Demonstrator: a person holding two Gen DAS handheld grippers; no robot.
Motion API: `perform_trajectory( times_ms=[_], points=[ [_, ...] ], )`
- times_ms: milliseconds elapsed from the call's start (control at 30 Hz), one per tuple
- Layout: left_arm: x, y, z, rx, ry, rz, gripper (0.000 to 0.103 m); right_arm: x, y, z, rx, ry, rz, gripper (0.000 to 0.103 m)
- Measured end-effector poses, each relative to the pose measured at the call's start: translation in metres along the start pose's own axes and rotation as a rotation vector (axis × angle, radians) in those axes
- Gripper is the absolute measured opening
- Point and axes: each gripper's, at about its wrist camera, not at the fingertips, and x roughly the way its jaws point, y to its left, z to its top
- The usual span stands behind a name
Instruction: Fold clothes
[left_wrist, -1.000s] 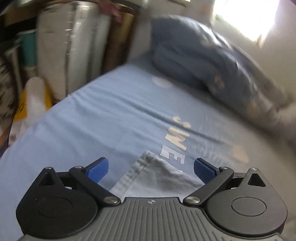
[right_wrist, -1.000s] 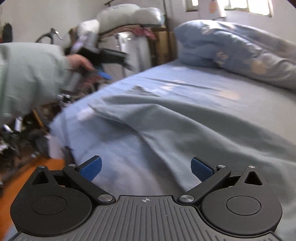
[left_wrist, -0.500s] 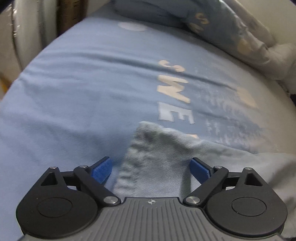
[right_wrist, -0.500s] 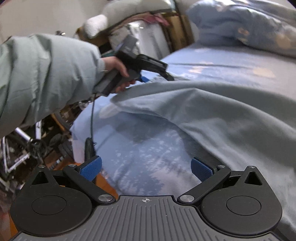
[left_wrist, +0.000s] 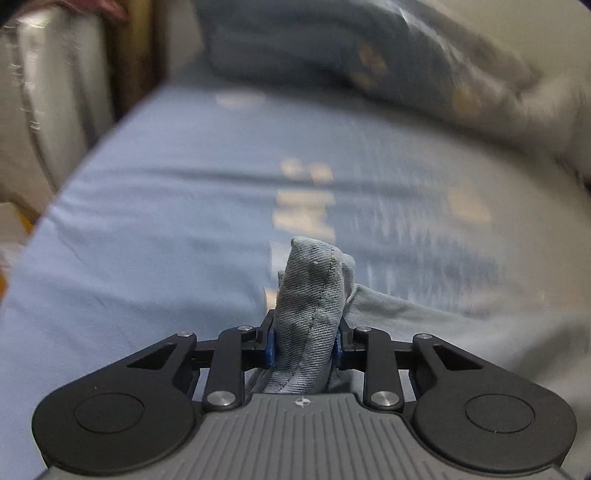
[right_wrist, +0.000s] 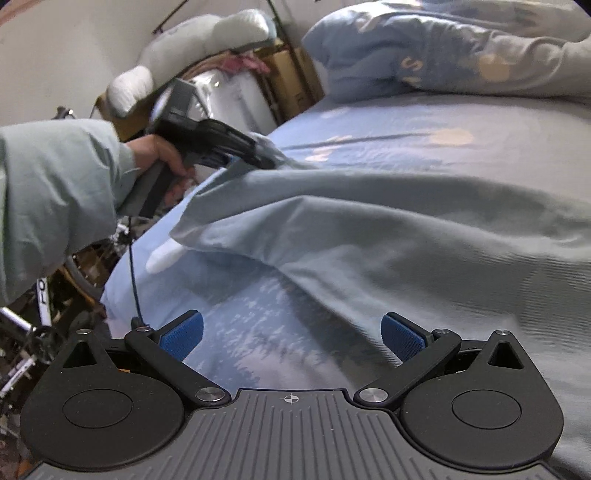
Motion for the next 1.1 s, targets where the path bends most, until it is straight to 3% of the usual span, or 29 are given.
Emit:
perform_trajectory(
  times_ms=[167, 333, 500, 633, 833, 1100],
  points=[
    [-0.047, -0.024, 0.023, -0.036, -0.133, 0.007, 0.029, -0.021, -0.016, 0.002, 0.031, -0.031, -0.035, 0.103],
    [-0.069, -0.077, 0.037, -0.002, -0.185, -0.006, 0.029, -0.051, -0.032, 0.003, 0.056, -0.084, -0.061, 0.103],
    [-0.076, -0.130, 0.034, -0.079, -0.172, -0.071, 0.029, -0.087, -0.052, 0.001, 0.085, -0.133, -0.094, 0.103],
    [-0.073, -0.165, 0.024, -0.163, -0.131, -0.212, 0.029, -0.118, -0.074, -0.009, 0.100, -0.156, -0.130, 0.103],
    [-0.081, -0.224, 0.001, -0.258, -0.103, -0.249, 0.030, -0.151, -0.103, -0.035, 0.156, -0.159, -0.159, 0.103],
    [-0.084, -0.309, -0.030, -0.381, -0.084, -0.362, 0.030, -0.194, -0.122, -0.059, 0.168, -0.210, -0.169, 0.103]
  ],
)
